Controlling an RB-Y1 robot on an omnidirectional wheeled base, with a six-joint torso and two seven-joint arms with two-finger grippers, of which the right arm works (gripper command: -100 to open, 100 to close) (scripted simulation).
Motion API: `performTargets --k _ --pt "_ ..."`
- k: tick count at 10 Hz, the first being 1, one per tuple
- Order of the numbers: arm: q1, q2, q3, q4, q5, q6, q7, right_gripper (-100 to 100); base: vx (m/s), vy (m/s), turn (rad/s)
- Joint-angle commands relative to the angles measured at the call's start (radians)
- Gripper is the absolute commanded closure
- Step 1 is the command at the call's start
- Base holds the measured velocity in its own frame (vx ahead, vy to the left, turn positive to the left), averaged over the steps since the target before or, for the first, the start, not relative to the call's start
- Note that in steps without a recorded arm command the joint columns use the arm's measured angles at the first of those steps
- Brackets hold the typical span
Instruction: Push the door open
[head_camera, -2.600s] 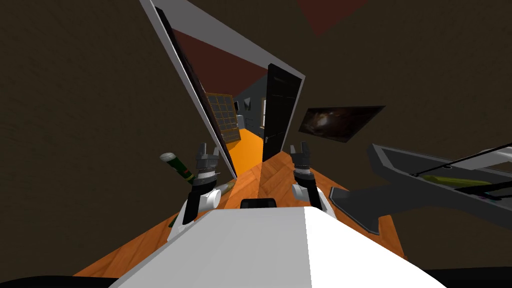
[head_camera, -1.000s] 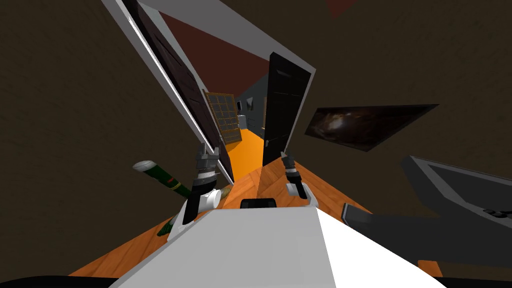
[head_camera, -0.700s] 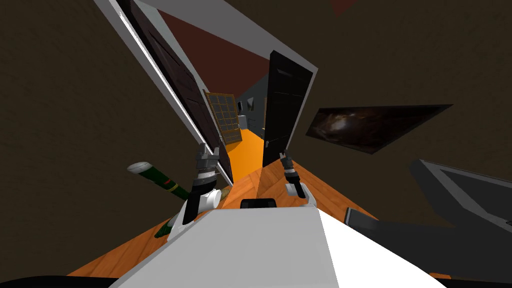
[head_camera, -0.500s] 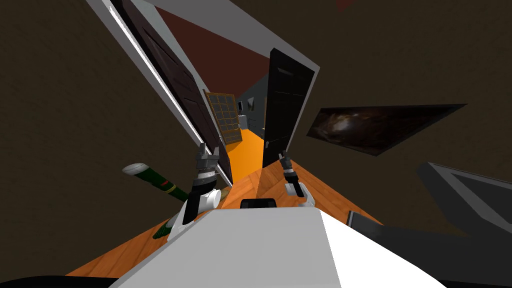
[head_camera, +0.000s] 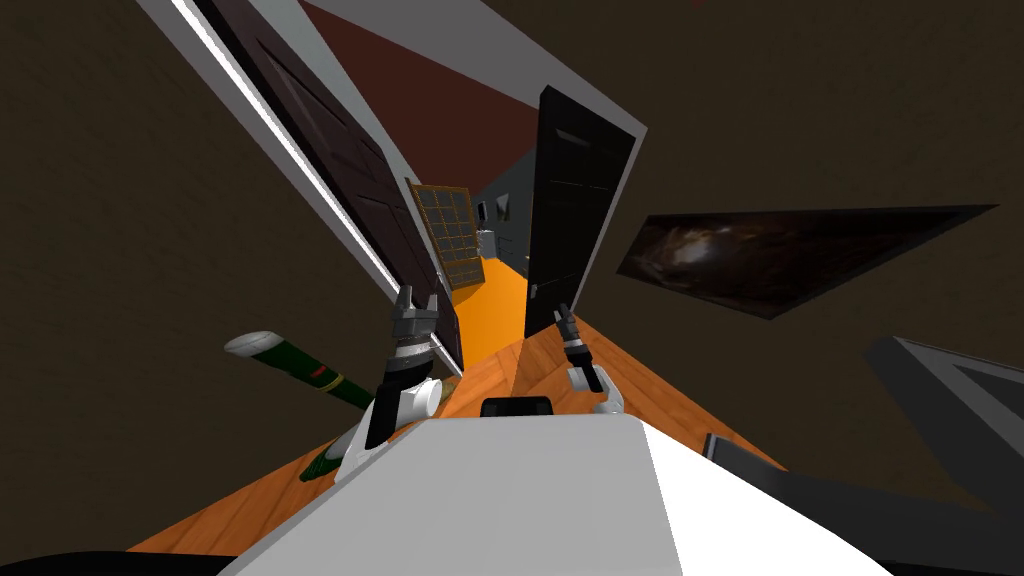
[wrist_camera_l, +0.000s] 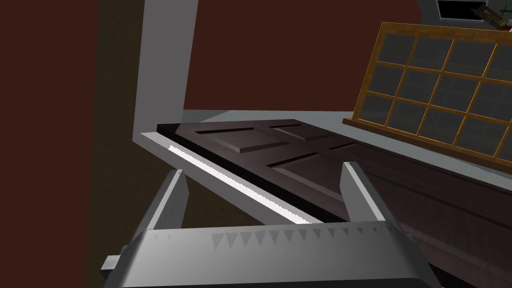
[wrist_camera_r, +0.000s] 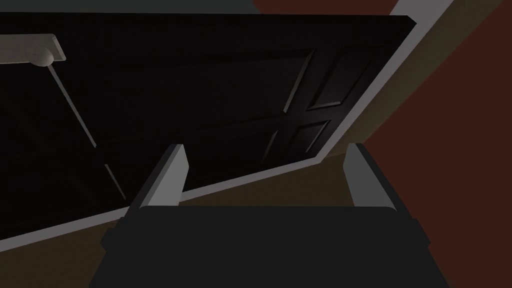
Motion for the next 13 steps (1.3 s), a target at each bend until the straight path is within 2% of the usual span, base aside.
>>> performTargets --k 1,13 --pt "-0.023 -0.003 0.0 0.049 0.004 -0.007 -0.003 -100 0.086 -0.06 0.053" --pt "-0.154 -0.004 0.013 0.389 0.035 -0.062 -0.019 -100 0.091 -0.073 0.043"
